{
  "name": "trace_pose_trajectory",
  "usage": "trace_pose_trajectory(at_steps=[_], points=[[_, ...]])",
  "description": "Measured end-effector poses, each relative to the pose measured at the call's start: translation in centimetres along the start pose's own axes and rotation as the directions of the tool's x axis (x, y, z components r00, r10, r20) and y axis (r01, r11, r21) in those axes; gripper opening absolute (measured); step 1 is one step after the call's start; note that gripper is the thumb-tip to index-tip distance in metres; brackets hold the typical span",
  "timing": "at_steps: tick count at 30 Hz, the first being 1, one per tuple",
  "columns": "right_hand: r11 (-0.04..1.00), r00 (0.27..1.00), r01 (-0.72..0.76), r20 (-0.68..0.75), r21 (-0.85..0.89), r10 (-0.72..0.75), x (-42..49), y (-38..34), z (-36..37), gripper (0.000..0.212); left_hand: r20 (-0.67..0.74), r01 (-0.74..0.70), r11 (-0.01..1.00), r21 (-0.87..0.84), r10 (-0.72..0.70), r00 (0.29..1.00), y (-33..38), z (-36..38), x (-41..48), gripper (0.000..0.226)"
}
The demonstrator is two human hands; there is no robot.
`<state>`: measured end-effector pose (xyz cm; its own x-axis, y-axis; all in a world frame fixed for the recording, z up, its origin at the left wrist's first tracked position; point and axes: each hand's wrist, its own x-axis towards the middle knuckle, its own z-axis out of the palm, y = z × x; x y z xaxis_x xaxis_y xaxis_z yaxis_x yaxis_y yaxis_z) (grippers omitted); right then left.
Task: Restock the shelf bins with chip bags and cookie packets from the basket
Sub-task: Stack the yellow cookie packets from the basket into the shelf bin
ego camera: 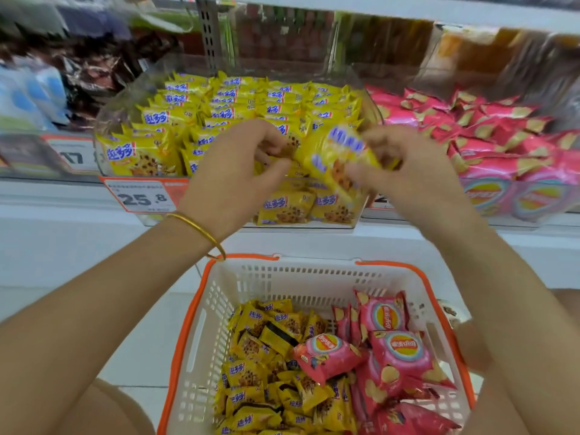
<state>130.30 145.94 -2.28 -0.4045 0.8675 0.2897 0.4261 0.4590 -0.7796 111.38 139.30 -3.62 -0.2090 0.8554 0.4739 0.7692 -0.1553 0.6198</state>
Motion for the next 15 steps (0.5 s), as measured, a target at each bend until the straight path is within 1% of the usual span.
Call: trace_pose_trajectory(at_steps=[1, 2, 3, 4, 6, 8, 9, 10, 11, 13, 15], points=[[0.997, 0.997, 0.026, -0.07, -0.078, -0.032, 1.2, -0.6, -0.3, 0.027, -0.022, -0.025, 0.999, 0.048, 0.026, 0.999, -0.2, -0.1, 0.2, 0.015], [0.987, 0.993, 0.048, -0.102, -0.156, -0.065, 2.4, -1.2, -0.6, 0.032, -0.03, -0.046, 0.995, 0.092, 0.049, 0.998, -0.5, 0.0, 0.4, 0.014], [0.963, 0.992, 0.067, -0.09, -0.259, -0.094, 3.7, -1.7, -0.7, 0.035, -0.031, -0.071, 0.988, 0.135, 0.076, 0.997, -0.8, 0.2, 0.5, 0.013], [0.917, 0.993, 0.093, -0.035, -0.388, -0.116, 4.8, -2.2, -0.7, 0.036, -0.031, -0.1, 0.979, 0.177, 0.107, 0.994, -1.0, 0.4, 0.6, 0.013], [0.757, 0.984, 0.176, 0.122, -0.63, -0.127, 7.0, -2.5, -0.1, 0.037, -0.028, -0.146, 0.963, 0.227, 0.156, 0.987, -1.2, 0.7, 0.7, 0.014], [0.57, 0.974, 0.219, 0.209, -0.792, -0.084, 8.5, -2.4, 0.9, 0.031, -0.031, -0.159, 0.961, 0.225, 0.17, 0.985, -1.4, 0.8, 0.9, 0.015], [0.498, 0.973, 0.221, 0.221, -0.838, -0.061, 9.0, -2.3, 1.3, 0.029, -0.037, -0.156, 0.963, 0.219, 0.168, 0.985, -1.5, 0.7, 0.9, 0.015], [0.454, 0.974, 0.216, 0.223, -0.864, -0.04, 9.5, -2.1, 1.6, 0.027, -0.041, -0.153, 0.965, 0.215, 0.166, 0.985, -1.5, 0.7, 1.0, 0.014], [0.431, 0.976, 0.206, 0.217, -0.879, -0.023, 9.8, -2.1, 1.7, 0.026, -0.043, -0.153, 0.965, 0.213, 0.166, 0.985, -1.5, 0.7, 0.9, 0.014], [0.427, 0.982, 0.171, 0.189, -0.888, 0.002, 10.1, -2.5, 1.5, 0.022, -0.039, -0.168, 0.96, 0.222, 0.181, 0.983, -1.5, 0.6, 0.9, 0.014], [0.406, 0.989, 0.139, 0.148, -0.903, -0.008, 10.1, -3.1, 1.2, 0.009, -0.024, -0.185, 0.955, 0.231, 0.195, 0.98, -1.6, 0.6, 0.8, 0.014]])
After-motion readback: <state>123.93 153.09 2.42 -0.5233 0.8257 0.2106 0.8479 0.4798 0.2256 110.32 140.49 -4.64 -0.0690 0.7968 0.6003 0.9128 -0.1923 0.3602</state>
